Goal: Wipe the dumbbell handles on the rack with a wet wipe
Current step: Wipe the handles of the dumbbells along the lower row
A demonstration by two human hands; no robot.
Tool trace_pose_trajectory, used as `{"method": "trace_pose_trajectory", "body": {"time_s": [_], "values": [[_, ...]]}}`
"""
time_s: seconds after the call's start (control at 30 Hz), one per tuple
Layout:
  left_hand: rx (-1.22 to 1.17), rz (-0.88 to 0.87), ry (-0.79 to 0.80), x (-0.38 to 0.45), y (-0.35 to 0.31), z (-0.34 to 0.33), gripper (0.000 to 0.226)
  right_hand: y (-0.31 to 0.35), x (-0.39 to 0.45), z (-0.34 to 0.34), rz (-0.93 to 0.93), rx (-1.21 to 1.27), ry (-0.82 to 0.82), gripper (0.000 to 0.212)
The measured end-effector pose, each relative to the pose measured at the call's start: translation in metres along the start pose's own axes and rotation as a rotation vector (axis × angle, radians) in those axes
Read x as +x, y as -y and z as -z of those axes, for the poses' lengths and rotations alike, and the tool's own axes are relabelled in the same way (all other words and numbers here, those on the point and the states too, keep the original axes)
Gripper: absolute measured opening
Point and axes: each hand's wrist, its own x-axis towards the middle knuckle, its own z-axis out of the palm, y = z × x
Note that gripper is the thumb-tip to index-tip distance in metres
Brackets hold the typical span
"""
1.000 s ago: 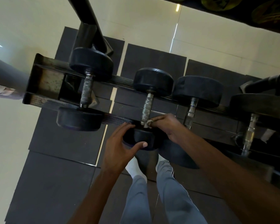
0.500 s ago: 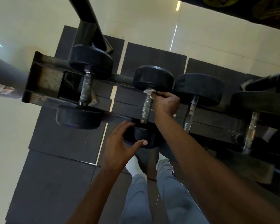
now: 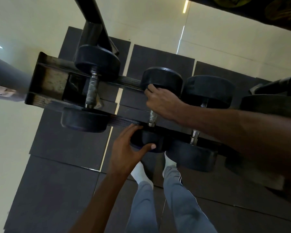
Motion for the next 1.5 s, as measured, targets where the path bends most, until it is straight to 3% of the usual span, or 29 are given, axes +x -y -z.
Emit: {"method": "trace_pose_trajectory", "body": {"time_s": [0.13,0.23,0.27,0.37,0.53,0.63,0.83,0.97,1.1,1.2,1.33,1.4,1.5], "values": [[0.003,0.01,0.006,-0.001,0.002,-0.001,0.071,-0.007,-0.013,-0.005,0.016,-0.018,0.009,0.032],[0.004,0.015,0.002,0.0,0.003,-0.001,0.071,0.003,-0.018,-0.01,-0.133,0.108,-0.035,0.016],[0.005,0.017,0.002,0.0,0.003,-0.002,0.071,0.007,-0.019,-0.01,-0.209,0.144,-0.047,0.01],[0.012,0.025,0.011,-0.001,0.003,-0.002,0.071,0.03,-0.025,-0.018,-0.538,0.289,-0.152,0.021],[0.028,0.032,0.002,-0.001,0.003,-0.002,0.073,0.056,-0.012,-0.018,-1.238,0.933,-0.495,0.014],[0.023,0.033,0.015,0.0,0.001,-0.001,0.073,0.058,0.003,-0.013,-1.579,1.19,-0.609,0.01],[0.027,0.022,0.021,0.0,-0.002,-0.001,0.073,0.048,0.011,-0.005,-1.913,1.535,-0.656,0.01],[0.014,0.016,0.022,-0.001,-0.005,0.001,0.069,0.04,0.005,-0.017,-2.113,1.729,-0.559,0.007],[-0.008,0.011,0.014,-0.002,-0.005,0.001,0.067,0.024,-0.002,-0.035,-2.031,1.861,-0.429,0.014],[0.003,0.006,0.003,-0.002,-0.003,0.0,0.068,0.022,-0.008,-0.033,-1.837,1.907,-0.326,0.03],[0.006,0.005,0.004,-0.001,-0.003,0.001,0.07,0.053,-0.042,-0.022,-1.42,1.793,0.17,0.019],[0.008,-0.006,0.01,-0.001,-0.004,0.001,0.07,0.061,-0.052,-0.023,-1.267,1.712,0.332,0.019],[0.018,0.003,0.01,0.0,-0.004,0.001,0.071,0.056,-0.047,-0.026,-1.347,1.731,0.313,0.018]]}}
